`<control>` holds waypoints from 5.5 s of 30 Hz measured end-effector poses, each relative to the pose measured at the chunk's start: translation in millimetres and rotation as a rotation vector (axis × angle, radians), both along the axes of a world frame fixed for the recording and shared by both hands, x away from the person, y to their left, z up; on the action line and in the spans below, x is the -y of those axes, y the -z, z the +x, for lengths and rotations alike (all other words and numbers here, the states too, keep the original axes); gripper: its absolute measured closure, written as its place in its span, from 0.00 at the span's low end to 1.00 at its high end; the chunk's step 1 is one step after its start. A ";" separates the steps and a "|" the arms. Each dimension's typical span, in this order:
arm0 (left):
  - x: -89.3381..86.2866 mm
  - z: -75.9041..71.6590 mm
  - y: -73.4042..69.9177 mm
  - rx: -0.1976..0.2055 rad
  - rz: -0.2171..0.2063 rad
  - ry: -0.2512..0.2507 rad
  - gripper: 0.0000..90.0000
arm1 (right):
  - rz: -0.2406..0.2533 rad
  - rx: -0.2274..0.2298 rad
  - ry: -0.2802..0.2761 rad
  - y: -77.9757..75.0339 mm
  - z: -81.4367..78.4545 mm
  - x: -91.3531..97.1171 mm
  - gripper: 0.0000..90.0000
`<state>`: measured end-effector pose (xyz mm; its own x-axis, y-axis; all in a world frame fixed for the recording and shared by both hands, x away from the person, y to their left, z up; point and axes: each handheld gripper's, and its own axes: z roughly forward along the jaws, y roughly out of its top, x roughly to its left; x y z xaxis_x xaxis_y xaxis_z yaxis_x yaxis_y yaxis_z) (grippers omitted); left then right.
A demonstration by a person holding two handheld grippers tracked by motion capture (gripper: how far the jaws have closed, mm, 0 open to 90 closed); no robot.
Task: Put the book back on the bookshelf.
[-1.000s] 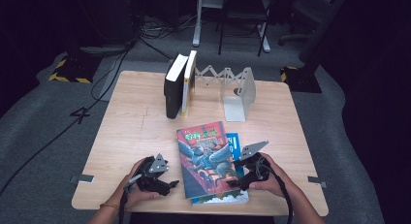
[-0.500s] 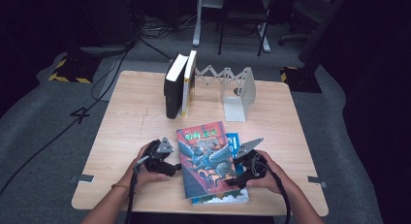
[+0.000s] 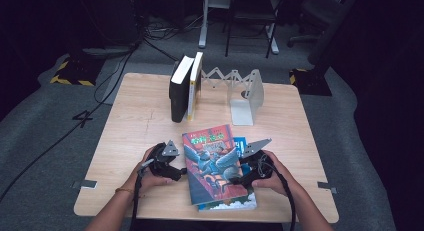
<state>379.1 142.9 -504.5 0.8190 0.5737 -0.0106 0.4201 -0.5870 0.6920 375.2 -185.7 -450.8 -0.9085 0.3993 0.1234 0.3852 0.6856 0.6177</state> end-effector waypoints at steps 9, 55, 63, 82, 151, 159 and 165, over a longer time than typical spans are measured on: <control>0.0 -0.3 0.0 0.001 0.000 -0.001 0.18 | 0.015 0.055 0.023 -3.9 6.0 -6.3 0.27; -1.4 35.0 -13.4 0.031 -0.094 -0.100 0.70 | 0.318 0.139 -0.002 -14.0 9.4 -10.2 0.84; -6.9 35.6 -36.4 0.103 -0.195 -0.100 0.77 | 0.363 0.199 -0.017 -28.2 3.1 -4.1 0.84; 2.0 25.9 -78.1 0.228 -0.264 0.048 1.00 | 0.314 0.219 -0.112 -52.4 -1.1 0.4 0.70; 31.7 -76.4 -42.1 0.099 -0.128 0.182 0.34 | 0.384 0.584 0.007 -55.3 -67.4 37.4 0.93; 50.5 -80.0 -43.2 0.093 -0.174 0.214 0.32 | 0.387 0.584 0.003 -54.7 -70.3 38.7 0.93; 68.5 -78.3 -48.0 0.160 -0.229 0.172 0.36 | 0.386 0.589 -0.006 -55.3 -72.9 39.3 0.93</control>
